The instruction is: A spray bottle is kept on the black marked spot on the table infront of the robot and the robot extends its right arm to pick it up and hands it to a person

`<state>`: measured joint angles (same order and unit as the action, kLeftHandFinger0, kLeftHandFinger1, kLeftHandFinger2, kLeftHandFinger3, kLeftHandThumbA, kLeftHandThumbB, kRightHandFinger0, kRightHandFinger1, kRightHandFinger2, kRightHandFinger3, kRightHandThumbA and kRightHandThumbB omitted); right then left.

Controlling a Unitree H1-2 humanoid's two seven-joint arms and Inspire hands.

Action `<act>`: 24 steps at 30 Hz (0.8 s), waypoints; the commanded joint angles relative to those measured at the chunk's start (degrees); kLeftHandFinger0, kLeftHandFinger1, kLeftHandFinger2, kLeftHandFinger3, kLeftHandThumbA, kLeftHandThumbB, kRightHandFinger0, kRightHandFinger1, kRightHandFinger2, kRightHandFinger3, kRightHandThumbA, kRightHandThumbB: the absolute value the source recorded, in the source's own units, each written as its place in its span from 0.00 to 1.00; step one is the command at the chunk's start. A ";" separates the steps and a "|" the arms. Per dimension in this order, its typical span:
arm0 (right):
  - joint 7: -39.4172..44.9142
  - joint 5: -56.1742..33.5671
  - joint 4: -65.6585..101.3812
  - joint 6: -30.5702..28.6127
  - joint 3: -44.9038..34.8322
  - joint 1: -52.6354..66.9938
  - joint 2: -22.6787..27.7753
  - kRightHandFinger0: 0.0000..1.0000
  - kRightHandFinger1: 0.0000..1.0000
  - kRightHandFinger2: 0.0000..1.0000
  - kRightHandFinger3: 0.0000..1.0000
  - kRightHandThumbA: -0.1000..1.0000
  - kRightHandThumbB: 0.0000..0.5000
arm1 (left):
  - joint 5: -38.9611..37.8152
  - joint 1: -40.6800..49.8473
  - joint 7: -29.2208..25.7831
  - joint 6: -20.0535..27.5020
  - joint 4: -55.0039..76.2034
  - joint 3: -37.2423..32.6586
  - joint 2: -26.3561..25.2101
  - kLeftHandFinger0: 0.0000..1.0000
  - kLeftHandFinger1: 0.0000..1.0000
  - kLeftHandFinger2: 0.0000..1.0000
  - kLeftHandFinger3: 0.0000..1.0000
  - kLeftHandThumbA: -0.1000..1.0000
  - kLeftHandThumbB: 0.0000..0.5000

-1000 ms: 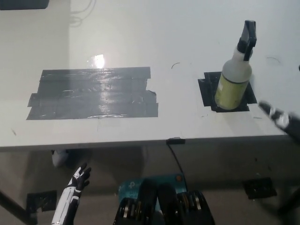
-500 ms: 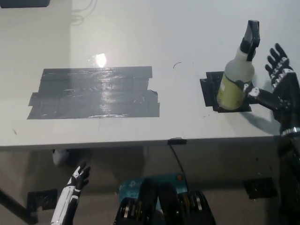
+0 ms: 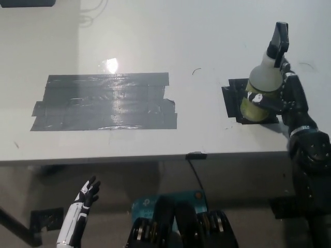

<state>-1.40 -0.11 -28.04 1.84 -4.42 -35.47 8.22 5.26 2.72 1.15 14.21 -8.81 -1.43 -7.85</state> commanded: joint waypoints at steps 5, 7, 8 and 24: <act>-1.21 3.70 -4.11 -3.62 2.24 -3.49 2.08 1.00 1.00 1.00 1.00 0.93 0.93 | -0.19 -0.41 0.93 1.09 1.26 -0.15 -0.91 1.00 1.00 1.00 1.00 1.00 0.64; -0.64 3.26 -5.40 -4.29 2.32 -3.67 2.17 1.00 1.00 1.00 1.00 0.89 0.93 | -0.33 -0.50 0.97 1.08 1.21 -0.09 -0.99 1.00 1.00 1.00 1.00 1.00 0.64; -0.21 2.53 -6.30 -4.32 2.03 -3.83 2.09 1.00 1.00 1.00 1.00 0.81 0.93 | -0.21 -0.50 0.91 1.10 1.20 -0.10 -1.01 1.00 1.00 1.00 1.00 1.00 0.65; -9.63 0.93 5.08 -9.32 -5.57 -3.88 -3.49 0.01 0.30 0.59 0.57 0.23 0.39 | 0.20 -1.06 0.82 1.02 1.03 -0.20 -1.34 1.00 1.00 1.00 1.00 1.00 0.65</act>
<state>-9.45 2.28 -30.60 -1.64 -9.22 -36.25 5.10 5.29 2.23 1.16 14.21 -8.68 -1.58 -8.19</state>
